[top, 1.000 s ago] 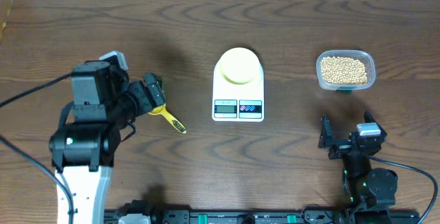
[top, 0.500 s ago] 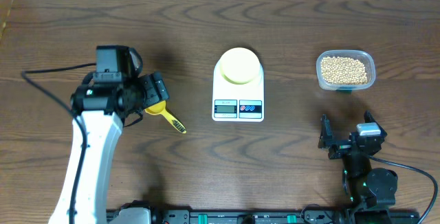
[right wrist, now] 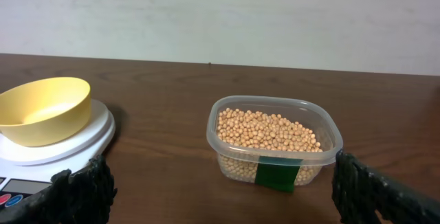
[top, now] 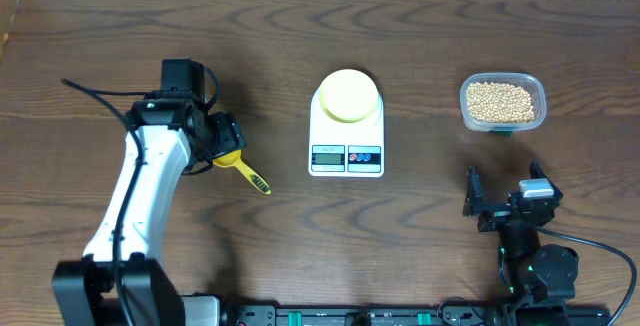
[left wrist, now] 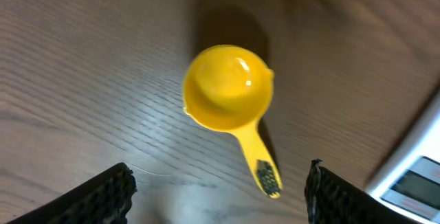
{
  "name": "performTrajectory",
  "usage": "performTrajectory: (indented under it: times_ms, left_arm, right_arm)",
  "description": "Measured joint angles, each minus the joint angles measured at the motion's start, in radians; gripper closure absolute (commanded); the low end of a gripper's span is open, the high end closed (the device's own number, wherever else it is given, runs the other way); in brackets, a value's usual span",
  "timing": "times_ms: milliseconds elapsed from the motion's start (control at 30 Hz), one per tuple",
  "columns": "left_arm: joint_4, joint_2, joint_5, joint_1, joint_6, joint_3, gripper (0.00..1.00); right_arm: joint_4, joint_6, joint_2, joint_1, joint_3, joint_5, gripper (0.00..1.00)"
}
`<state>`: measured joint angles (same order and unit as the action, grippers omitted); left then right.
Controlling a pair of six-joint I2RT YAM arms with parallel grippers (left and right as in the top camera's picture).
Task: Scoop item into bowl and weigh 50g on scale
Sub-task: 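Lower the left gripper and grasp the yellow scoop's cup rim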
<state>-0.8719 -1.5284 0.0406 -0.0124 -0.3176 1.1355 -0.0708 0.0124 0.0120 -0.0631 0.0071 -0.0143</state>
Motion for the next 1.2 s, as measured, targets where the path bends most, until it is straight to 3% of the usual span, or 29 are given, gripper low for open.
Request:
performTrajectory:
  times_ms: [367, 533, 667, 1200]
  left_arm:
    - [0.085, -0.109, -0.038, 0.0, -0.003, -0.007, 0.23]
    - [0.124, -0.169, -0.041, 0.0, -0.032, -0.013, 0.31]
    - [0.129, -0.206, -0.048, 0.0, -0.061, -0.013, 0.36]
    - [0.162, -0.235, -0.157, 0.0, -0.232, -0.026, 0.37]
  right_arm:
    - [0.0, 0.0, 0.0, 0.0, 0.0, 0.0, 0.01]
    - [0.0, 0.0, 0.0, 0.0, 0.0, 0.0, 0.01]
    - [0.0, 0.0, 0.0, 0.0, 0.0, 0.0, 0.01]
    - [0.0, 0.0, 0.0, 0.0, 0.0, 0.0, 0.01]
